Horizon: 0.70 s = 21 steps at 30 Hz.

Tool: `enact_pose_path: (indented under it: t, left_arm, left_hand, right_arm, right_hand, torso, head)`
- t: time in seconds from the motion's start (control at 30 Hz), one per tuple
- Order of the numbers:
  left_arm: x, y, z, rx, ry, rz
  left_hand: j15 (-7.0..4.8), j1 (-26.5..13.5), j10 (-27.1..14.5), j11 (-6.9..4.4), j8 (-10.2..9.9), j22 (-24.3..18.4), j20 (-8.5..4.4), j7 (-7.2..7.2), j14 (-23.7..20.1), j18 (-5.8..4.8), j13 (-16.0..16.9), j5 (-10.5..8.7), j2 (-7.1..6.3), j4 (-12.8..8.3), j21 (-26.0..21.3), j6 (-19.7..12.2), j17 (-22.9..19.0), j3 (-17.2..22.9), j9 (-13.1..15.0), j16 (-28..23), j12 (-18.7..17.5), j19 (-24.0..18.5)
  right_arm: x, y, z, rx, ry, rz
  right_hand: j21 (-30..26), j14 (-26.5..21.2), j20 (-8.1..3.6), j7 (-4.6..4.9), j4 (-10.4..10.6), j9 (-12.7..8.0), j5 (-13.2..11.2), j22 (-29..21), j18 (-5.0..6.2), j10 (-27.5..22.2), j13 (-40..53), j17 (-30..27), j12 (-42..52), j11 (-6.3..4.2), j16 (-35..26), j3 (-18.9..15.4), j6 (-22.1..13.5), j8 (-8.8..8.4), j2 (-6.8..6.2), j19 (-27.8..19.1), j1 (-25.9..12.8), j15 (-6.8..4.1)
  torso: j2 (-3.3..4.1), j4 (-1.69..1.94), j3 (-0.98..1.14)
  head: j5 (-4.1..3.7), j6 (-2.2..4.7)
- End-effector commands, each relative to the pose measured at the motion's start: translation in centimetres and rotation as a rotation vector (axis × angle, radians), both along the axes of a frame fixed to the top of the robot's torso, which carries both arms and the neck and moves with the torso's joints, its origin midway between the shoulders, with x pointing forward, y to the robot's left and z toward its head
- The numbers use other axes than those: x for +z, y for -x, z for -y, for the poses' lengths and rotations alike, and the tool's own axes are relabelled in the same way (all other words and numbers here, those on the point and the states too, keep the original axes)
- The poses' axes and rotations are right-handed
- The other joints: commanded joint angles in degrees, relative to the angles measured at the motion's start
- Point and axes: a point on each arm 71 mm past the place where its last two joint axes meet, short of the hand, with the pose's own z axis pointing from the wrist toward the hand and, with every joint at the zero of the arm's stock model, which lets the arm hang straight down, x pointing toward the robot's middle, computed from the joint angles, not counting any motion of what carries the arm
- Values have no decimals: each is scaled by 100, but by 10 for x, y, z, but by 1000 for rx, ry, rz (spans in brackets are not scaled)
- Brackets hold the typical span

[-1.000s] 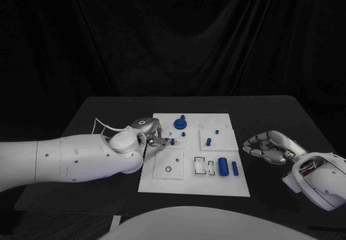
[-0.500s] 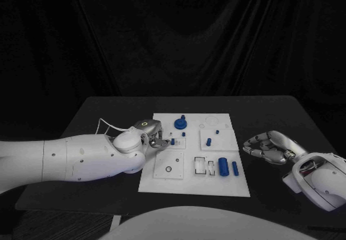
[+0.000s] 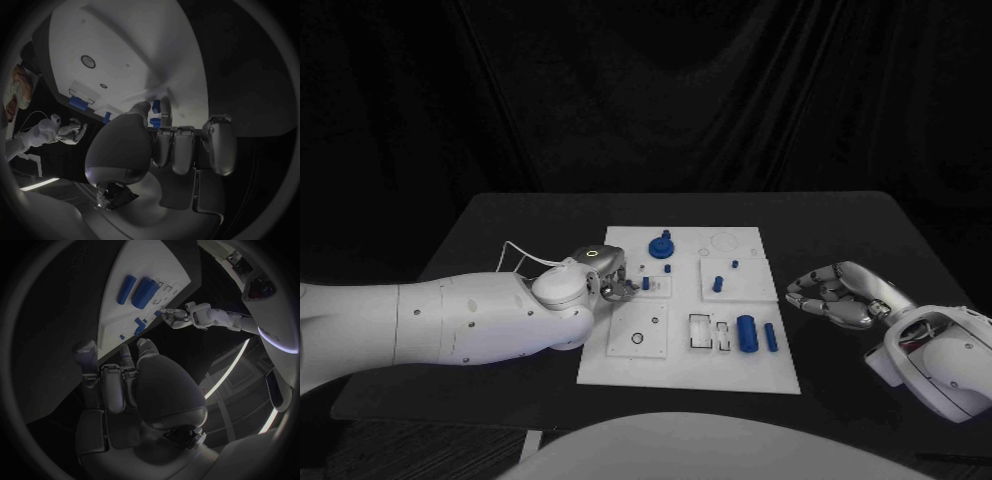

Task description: Assemble the parts on the task board

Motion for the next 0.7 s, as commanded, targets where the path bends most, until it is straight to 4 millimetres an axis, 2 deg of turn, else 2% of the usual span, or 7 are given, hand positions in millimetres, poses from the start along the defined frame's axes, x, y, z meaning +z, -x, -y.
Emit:
enact_pose_path:
  t: [0.03,0.47,0.7]
  left_arm:
    - [-4,2,2,-12,20,-4]
    - [-7,0,5,-22,33,6]
    - [-10,0,5,-16,24,-18]
  left_hand:
    - [-40,74,263,-54,30,1116,-39,-39,519,-60,1200,78,6,-7,-30,-12,1223,71,20,-21,-13,192]
    - [-54,143,281,-68,65,1119,-54,-50,522,-61,1219,300,15,9,-31,-6,1232,217,113,-14,8,197]
    - [-49,-55,297,-61,64,1122,-53,-44,524,-64,1233,261,28,13,-25,11,1238,224,142,-9,25,201]
  right_arm:
    - [0,1,0,-10,4,4]
    - [-1,1,-1,-8,2,3]
    - [-1,1,-1,-8,3,2]
  right_hand:
    - [-16,233,2,18,4,-7,16,521,116,307,125,878,-32,8,-17,22,-5,28,3,-39,57,-1]
    - [-18,228,2,17,5,-7,17,521,117,303,122,869,-34,7,-24,28,-5,29,3,-40,60,-1]
    - [-18,228,2,17,5,-7,17,521,117,303,122,869,-34,7,-24,28,-5,29,3,-40,60,-1]
  torso:
    - [1,1,-1]
    - [1,2,0]
    - [0,-2,-1]
  head:
    - [-1,1]
    - [-14,1]
    - [-6,1]
